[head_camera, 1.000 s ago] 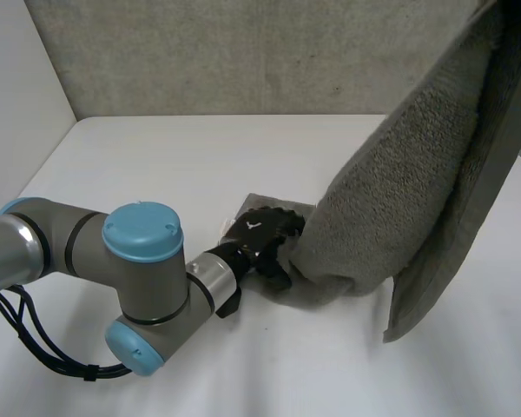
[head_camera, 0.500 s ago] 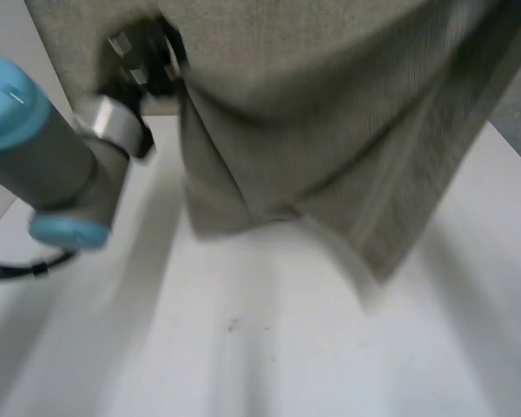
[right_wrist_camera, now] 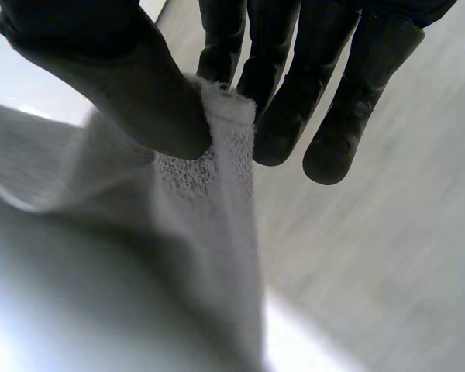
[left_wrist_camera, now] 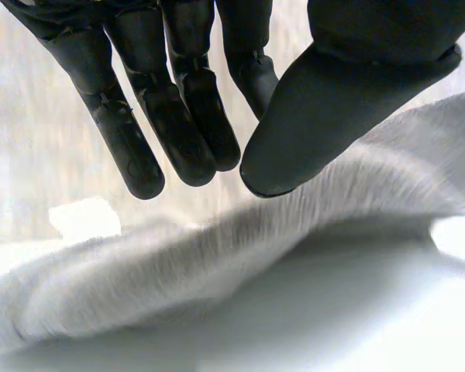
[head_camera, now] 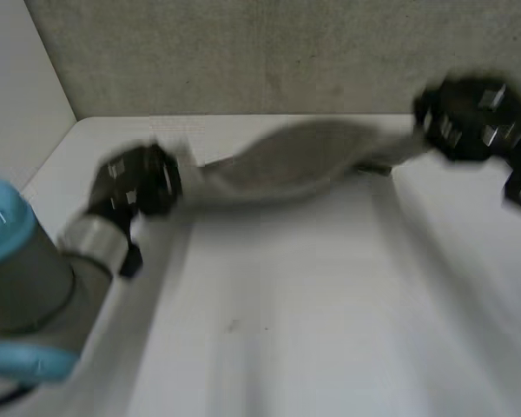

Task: Fold the towel.

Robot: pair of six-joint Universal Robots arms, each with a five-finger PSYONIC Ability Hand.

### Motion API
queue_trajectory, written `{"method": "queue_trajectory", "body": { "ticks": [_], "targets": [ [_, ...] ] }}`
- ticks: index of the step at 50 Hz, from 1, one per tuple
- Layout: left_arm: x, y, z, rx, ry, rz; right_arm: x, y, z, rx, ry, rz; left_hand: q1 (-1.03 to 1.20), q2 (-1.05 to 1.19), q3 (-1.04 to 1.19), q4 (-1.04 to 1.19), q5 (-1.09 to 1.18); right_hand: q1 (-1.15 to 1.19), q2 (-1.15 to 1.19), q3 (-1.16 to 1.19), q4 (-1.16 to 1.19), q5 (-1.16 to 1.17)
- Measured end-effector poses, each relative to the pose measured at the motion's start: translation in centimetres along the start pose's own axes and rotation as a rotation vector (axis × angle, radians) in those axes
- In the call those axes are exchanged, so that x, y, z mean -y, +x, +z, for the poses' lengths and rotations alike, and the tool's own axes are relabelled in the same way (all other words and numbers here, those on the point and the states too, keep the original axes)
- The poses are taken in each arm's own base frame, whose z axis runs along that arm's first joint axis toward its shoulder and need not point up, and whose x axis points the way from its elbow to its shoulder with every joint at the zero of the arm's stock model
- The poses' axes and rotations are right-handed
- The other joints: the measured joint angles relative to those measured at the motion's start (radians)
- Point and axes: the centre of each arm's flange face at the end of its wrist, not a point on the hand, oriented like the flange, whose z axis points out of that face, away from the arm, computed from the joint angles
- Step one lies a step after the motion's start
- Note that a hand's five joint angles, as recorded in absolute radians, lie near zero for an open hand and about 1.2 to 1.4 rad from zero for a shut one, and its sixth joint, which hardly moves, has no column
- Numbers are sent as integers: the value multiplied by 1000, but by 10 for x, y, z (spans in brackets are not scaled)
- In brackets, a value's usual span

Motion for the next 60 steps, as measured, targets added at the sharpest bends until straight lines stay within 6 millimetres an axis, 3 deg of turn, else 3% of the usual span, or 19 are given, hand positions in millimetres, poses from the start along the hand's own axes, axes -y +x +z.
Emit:
{"method": "queue_trajectory", "body": {
  "ticks": [4,8,12,16,22,27,29,35,44,49,54,60],
  "targets": [
    [-53,-4,-28,7,-194,30,-61,-20,-13,60,-264,40,0,0,0,0,3,0,0,0,0,0],
    [-82,0,-51,-21,-328,88,-95,-33,-29,96,-477,-9,0,0,0,0,3,0,0,0,0,0],
    [-89,5,-64,-45,-385,134,-104,-36,-38,85,-547,-35,0,0,0,0,3,0,0,0,0,0],
    [-84,12,-72,-72,-391,157,-102,-32,-42,44,-537,-41,-10,-20,-20,-20,-8,0,0,0,0,0],
    [-52,26,-73,-116,-289,163,-92,-19,-46,-43,-455,-80,-522,-542,-540,-542,-523,0,0,0,0,0],
    [-17,34,-53,-127,-154,149,-90,-12,-46,-76,-427,-110,-693,-713,-711,-712,-703,0,0,0,0,0],
    [0,34,-34,-122,-92,146,-91,-9,-46,-84,-425,-117,-737,-755,-754,-754,-745,0,0,0,0,0],
    [17,30,17,-147,-45,198,-91,-4,-47,-98,-426,-121,-758,-776,-775,-775,-767,0,0,0,0,0],
    [-17,25,97,-275,-125,415,-93,-3,-49,-100,-430,-112,-753,-764,-763,-764,-748,0,0,0,0,-1],
    [-34,15,128,-294,-131,484,-94,-6,-50,-92,-435,-108,-733,-745,-745,-745,-730,0,0,0,0,0],
    [-46,7,146,-299,-148,534,-96,-8,-51,-86,-440,-113,-717,-729,-729,-729,-715,0,0,0,0,0],
    [-60,2,149,-338,-195,614,-97,-9,-51,-80,-446,-137,-709,-721,-719,-721,-707,0,0,0,0,0]
  ]
}}
